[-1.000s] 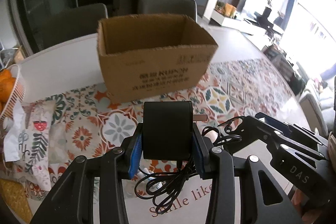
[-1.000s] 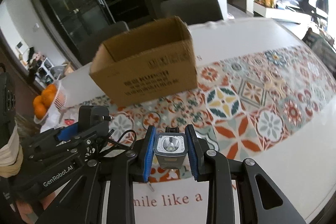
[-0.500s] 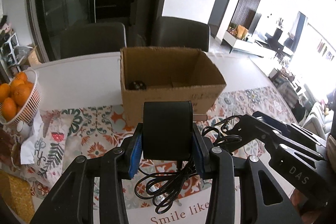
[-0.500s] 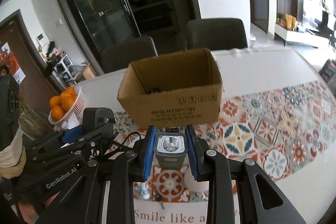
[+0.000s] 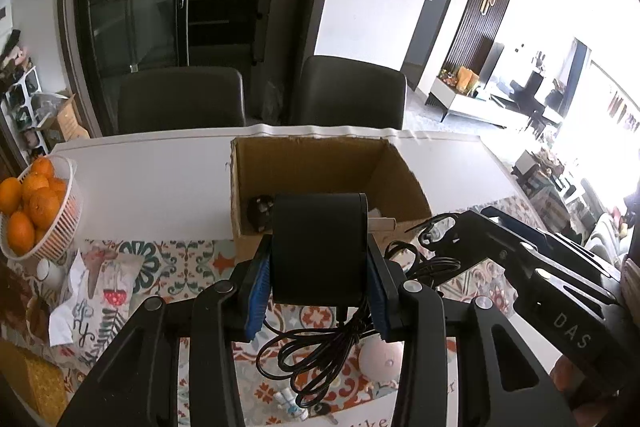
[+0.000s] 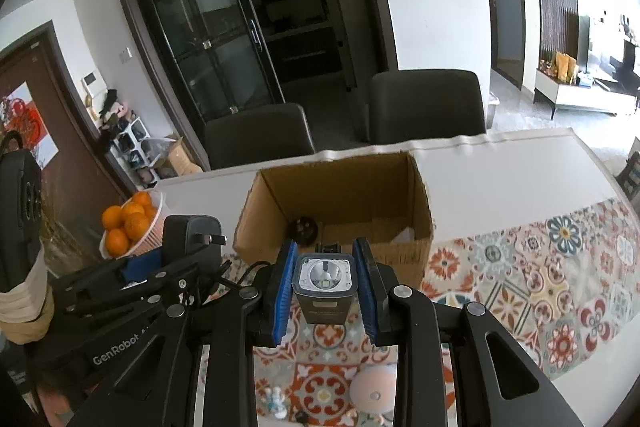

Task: Organize rigid objects
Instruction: 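Lift the black gadget with the right gripper while the left lifts the adapter toward the box, then lower the gadget into the box with the right gripper while the left lowers the adapter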

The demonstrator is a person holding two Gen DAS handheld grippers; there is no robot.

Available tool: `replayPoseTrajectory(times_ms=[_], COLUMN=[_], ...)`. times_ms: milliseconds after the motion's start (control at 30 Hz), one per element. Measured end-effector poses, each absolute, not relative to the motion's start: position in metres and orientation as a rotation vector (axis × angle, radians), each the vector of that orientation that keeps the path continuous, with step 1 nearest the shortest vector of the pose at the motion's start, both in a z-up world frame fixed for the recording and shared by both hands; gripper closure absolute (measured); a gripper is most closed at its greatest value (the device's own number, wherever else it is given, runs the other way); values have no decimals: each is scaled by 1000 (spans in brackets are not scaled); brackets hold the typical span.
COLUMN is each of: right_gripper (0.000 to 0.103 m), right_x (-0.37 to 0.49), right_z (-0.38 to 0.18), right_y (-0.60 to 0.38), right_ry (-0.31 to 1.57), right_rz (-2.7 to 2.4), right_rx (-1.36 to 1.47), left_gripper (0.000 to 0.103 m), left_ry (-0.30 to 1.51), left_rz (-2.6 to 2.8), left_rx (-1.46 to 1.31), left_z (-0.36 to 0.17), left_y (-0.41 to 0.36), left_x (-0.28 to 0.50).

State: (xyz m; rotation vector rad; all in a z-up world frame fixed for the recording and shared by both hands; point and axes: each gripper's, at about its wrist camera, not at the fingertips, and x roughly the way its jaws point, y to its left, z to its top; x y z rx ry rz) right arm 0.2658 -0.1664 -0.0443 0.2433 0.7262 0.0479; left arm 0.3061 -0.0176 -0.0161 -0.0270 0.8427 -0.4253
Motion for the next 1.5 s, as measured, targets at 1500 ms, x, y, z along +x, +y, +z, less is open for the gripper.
replayPoseTrajectory(times_ms=[1500], right_gripper=[73], right_x=[427], right_z=[-93], right_y=[-217], right_ry=[957], right_rz=[81], right_rx=[197], left_gripper=[62], left_ry=[1057], left_rz=[-322], left_rx=[-8], left_z=[-75], left_y=[-84], left_x=[466])
